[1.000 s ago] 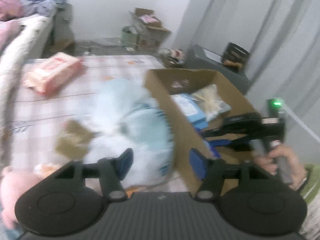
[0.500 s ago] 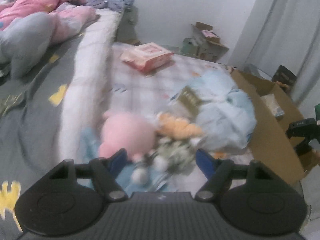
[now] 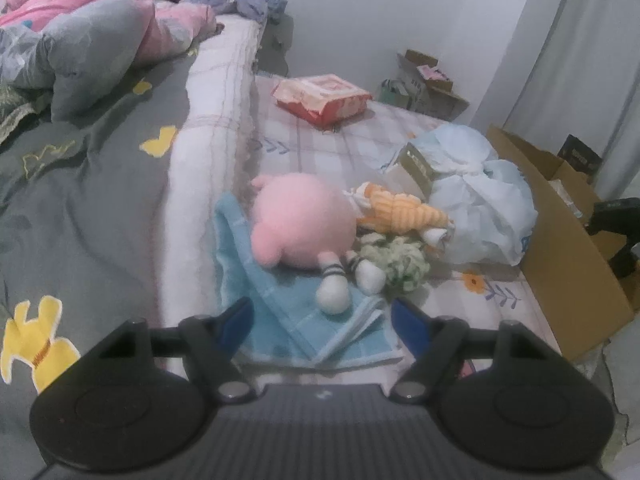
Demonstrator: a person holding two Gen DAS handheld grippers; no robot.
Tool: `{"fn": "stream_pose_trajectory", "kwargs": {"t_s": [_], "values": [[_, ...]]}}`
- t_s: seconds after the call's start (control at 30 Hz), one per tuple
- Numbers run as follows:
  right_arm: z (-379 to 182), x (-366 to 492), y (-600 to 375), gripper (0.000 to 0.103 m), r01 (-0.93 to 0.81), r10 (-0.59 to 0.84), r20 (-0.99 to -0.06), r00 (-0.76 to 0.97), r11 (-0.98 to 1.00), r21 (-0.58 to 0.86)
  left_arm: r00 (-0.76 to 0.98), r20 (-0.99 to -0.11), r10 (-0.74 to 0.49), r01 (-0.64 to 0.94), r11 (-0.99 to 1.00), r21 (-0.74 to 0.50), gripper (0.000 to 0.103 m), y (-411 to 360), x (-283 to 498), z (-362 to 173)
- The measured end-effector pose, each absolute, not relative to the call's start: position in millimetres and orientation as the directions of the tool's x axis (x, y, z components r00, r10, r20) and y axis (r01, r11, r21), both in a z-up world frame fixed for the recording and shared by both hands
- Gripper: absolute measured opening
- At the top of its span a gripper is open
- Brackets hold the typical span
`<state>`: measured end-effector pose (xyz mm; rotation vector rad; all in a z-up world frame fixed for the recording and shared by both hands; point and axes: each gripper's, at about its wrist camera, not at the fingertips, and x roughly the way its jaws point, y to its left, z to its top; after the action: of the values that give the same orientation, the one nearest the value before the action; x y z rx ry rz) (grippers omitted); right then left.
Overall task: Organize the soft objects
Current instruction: 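Move the right gripper to the light blue towel under the plush pig, then grasp the towel edge with the right gripper and pull it free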
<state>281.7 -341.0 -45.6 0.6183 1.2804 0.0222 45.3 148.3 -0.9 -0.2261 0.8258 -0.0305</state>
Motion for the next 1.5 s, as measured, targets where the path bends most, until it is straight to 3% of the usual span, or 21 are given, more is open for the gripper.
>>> {"fn": "stream_pose_trajectory", "kwargs": {"t_s": [0.17, 0.27, 0.4, 0.47, 0.57, 0.7, 0.9, 1.1, 1.2, 1.27, 1.5], "values": [[-1, 266, -341, 0.075, 0.268, 0.237, -0.878, 0.417, 0.89, 0.368, 0.7, -0.701, -0.135, -0.038, 0.974, -0.225, 0.077, 155, 45, -2], [34, 251, -330, 0.076, 0.194, 0.244, -0.839, 0.486, 0.906, 0.376, 0.708, -0.69, -0.153, -0.016, 0.973, -0.231, 0.077, 156, 45, -3], [69, 228, -280, 0.078, -0.019, 0.398, -0.762, 0.511, 0.891, 0.453, 0.697, -0.698, -0.166, -0.003, 0.972, -0.235, 0.073, 153, 48, -9], [72, 217, -247, 0.078, -0.132, 0.484, -0.739, 0.468, 0.866, 0.483, 0.692, -0.703, -0.166, 0.0, 0.973, -0.23, 0.066, 151, 47, -13], [59, 200, -191, 0.078, -0.288, 0.608, -0.709, 0.358, 0.794, 0.535, 0.692, -0.708, -0.142, -0.005, 0.979, -0.201, 0.06, 151, 43, -15], [17, 184, -131, 0.076, -0.363, 0.686, -0.697, 0.209, 0.717, 0.596, 0.686, -0.723, -0.077, -0.028, 0.991, -0.132, 0.054, 154, 39, -16], [-47, 184, -81, 0.063, -0.31, 0.654, -0.745, 0.133, 0.741, 0.596, 0.653, -0.756, -0.049, -0.051, 0.993, -0.109, 0.059, 164, 48, -24], [-67, 188, -52, 0.055, -0.335, 0.652, -0.742, 0.157, 0.742, 0.581, 0.634, -0.772, -0.048, -0.049, 0.994, -0.102, 0.068, 162, 61, -31], [-70, 185, -40, 0.037, -0.355, 0.657, -0.738, 0.153, 0.734, 0.58, 0.621, -0.782, -0.043, -0.057, 0.993, -0.1, 0.058, 160, 64, -35], [-76, 185, -37, 0.024, -0.359, 0.656, -0.74, 0.147, 0.733, 0.578, 0.612, -0.79, -0.043, -0.061, 0.993, -0.101, 0.043, 158, 65, -37], [-83, 176, -61, 0.016, -0.278, 0.706, -0.706, 0.047, 0.688, 0.67, 0.603, -0.791, -0.104, 0.011, 0.992, -0.123, 0.037, 147, 51, -32]]}}
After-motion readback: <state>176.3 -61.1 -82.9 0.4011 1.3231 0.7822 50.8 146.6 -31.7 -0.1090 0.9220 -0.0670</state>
